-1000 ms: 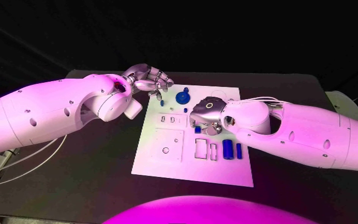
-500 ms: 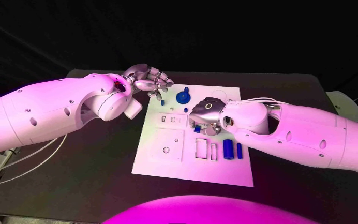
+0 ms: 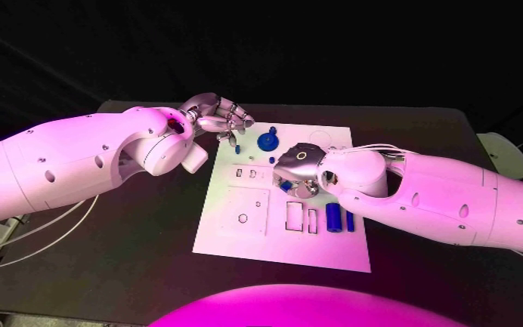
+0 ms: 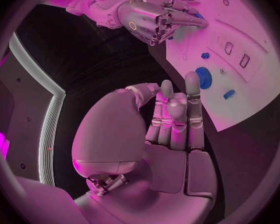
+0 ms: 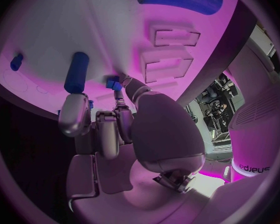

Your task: Assemble the parts on the task board

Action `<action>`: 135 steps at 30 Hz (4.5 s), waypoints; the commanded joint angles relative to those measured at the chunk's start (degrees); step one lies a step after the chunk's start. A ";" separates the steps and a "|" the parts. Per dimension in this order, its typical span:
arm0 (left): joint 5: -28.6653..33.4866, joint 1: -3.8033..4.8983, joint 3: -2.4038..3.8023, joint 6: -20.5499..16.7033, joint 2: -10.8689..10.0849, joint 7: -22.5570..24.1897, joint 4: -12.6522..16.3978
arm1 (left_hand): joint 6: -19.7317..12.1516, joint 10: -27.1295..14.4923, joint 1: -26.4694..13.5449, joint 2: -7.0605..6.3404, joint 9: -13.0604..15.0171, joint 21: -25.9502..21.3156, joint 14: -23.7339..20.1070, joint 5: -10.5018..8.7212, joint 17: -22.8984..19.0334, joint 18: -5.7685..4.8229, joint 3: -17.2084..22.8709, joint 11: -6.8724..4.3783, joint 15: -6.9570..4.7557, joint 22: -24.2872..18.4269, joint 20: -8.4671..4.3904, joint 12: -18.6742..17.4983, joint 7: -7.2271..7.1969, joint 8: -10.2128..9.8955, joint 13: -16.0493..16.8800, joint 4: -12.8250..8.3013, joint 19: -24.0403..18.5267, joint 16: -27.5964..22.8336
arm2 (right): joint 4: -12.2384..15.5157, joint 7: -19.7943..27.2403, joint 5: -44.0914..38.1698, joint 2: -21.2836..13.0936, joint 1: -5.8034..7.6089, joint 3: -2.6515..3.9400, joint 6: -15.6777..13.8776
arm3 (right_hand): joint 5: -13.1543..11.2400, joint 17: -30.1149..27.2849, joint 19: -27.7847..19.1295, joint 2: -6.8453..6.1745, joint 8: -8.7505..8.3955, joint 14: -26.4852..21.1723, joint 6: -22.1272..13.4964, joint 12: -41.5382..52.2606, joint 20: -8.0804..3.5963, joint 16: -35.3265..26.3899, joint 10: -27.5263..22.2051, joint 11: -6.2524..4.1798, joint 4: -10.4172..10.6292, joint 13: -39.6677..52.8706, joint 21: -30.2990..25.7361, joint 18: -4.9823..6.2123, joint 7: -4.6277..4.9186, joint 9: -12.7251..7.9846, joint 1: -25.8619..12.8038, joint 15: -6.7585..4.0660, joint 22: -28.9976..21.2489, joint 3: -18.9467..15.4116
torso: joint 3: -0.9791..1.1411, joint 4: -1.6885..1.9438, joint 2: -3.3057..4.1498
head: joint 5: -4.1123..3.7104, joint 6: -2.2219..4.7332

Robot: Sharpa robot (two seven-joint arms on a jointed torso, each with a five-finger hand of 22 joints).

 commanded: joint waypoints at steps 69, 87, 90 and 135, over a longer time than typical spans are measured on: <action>-0.08 0.01 0.04 2.56 0.42 -1.61 -0.40 | -0.14 -0.14 0.30 0.35 -0.48 -0.27 0.21 -0.33 -0.02 0.73 -0.43 0.23 0.21 -0.16 0.04 -0.51 0.43 -0.43 -0.61 -0.38 0.65 0.33 | -0.18 -2.38 1.33 -0.92 -0.72 -0.06 -2.07 | 0.36 11.56 1.14 -0.39 0.41 4.99 0.27 0.26 1.34 0.93 0.28 1.75 1.75 1.82 1.29 -0.99 1.43 0.32 -2.04 1.85 1.90 -1.06 | -0.02 -0.05 -0.02 | -0.29 -0.56; -0.24 0.01 0.04 2.73 0.55 -1.75 -0.52 | -0.10 -0.15 0.60 0.41 -0.58 -0.28 0.19 -0.33 0.03 0.73 -0.45 0.23 0.20 -0.17 0.03 -0.50 0.43 -0.42 -0.76 -0.62 0.68 0.40 | -0.60 -2.37 1.92 -0.62 -1.04 -0.06 -0.65 | 1.88 11.71 1.32 0.91 1.25 5.04 1.99 0.36 1.26 1.12 0.54 1.45 2.67 2.15 1.48 -1.02 1.03 0.72 -2.31 1.68 2.29 -0.55 | -0.01 -0.06 -0.05 | -0.23 -0.79; -0.25 0.01 0.04 2.76 0.57 -1.78 -0.54 | -0.10 -0.15 0.60 0.41 -0.58 -0.28 0.19 -0.33 0.03 0.73 -0.45 0.23 0.20 -0.17 0.03 -0.50 0.43 -0.42 -0.76 -0.62 0.68 0.40 | -0.58 -2.56 1.95 -0.67 -1.05 -0.06 -0.63 | 2.24 11.76 1.44 1.81 1.71 5.05 2.84 0.33 1.17 1.18 0.56 1.25 2.78 2.19 1.64 -1.05 0.81 0.93 -2.00 1.52 2.47 0.08 | 0.00 -0.02 -0.07 | -0.24 -0.77; 0.11 -0.91 -0.09 1.44 -0.47 2.58 0.26 | 0.14 -0.81 2.74 0.97 -2.16 -0.23 -1.20 -0.28 -1.82 0.71 0.18 0.55 0.41 -0.12 0.01 -0.62 0.83 -1.28 -1.89 -2.62 0.39 -1.02 | 9.36 12.40 32.64 -13.37 -1.31 0.85 -39.24 | 5.65 13.58 4.05 1.39 2.50 5.58 3.15 0.83 0.93 2.48 1.76 1.47 3.36 3.61 5.80 -1.99 1.29 1.48 -3.42 1.46 5.52 5.81 | 0.06 -0.15 -0.12 | -0.79 2.86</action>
